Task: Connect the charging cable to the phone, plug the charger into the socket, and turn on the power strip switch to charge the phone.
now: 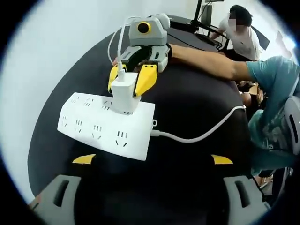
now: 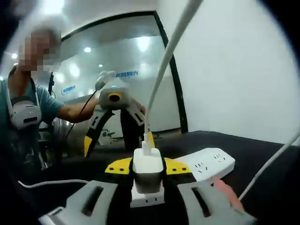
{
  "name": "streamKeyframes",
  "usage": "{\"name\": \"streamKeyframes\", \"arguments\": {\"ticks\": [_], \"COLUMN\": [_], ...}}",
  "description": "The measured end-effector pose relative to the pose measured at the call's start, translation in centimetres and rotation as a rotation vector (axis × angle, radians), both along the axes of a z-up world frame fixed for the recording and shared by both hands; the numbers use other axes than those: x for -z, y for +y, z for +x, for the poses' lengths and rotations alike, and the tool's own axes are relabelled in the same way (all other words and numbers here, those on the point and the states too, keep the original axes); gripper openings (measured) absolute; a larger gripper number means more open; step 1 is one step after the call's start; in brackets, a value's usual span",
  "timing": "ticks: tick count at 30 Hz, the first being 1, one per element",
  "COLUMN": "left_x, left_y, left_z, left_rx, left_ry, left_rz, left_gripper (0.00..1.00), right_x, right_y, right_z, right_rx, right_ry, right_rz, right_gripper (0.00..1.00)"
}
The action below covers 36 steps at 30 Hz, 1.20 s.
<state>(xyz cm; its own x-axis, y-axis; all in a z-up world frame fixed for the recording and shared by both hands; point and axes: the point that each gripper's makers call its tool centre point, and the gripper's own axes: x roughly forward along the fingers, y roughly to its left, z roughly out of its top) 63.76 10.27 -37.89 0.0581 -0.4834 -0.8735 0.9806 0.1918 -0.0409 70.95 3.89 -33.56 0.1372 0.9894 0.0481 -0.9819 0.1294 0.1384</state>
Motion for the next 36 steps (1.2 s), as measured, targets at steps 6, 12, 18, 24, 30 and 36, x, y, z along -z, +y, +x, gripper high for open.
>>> {"name": "streamKeyframes", "arguments": {"ticks": [6, 12, 18, 24, 30, 36], "left_x": [0.0, -0.4, -0.5, -0.6, -0.5, -0.4], "left_y": [-0.5, -0.7, -1.0, -0.9, -0.9, -0.9], "left_z": [-0.6, -0.1, -0.7, -1.1, -0.6, -0.5], "left_rx": [-0.003, -0.002, -0.004, -0.008, -0.013, -0.013], "left_ry": [-0.004, -0.010, -0.019, -0.024, -0.020, -0.026], "left_rz": [-0.001, -0.007, -0.016, -0.013, -0.007, -0.002], "left_gripper": [0.91, 0.90, 0.89, 0.88, 0.87, 0.85], "right_x": [0.0, -0.8, -1.5, -2.2, -1.4, -1.3], "right_y": [0.0, -0.7, -2.1, -3.7, -4.7, -4.3], "right_z": [0.0, -0.3, -0.3, -0.8, 0.5, 0.5], "right_rx": [-0.006, 0.011, 0.057, 0.081, 0.109, 0.107], "right_ry": [0.005, 0.011, 0.008, 0.020, 0.044, 0.065], "right_rz": [0.010, 0.049, 0.076, 0.111, 0.086, 0.089], "right_gripper": [0.31, 0.35, 0.35, 0.33, 0.03, 0.05]}}
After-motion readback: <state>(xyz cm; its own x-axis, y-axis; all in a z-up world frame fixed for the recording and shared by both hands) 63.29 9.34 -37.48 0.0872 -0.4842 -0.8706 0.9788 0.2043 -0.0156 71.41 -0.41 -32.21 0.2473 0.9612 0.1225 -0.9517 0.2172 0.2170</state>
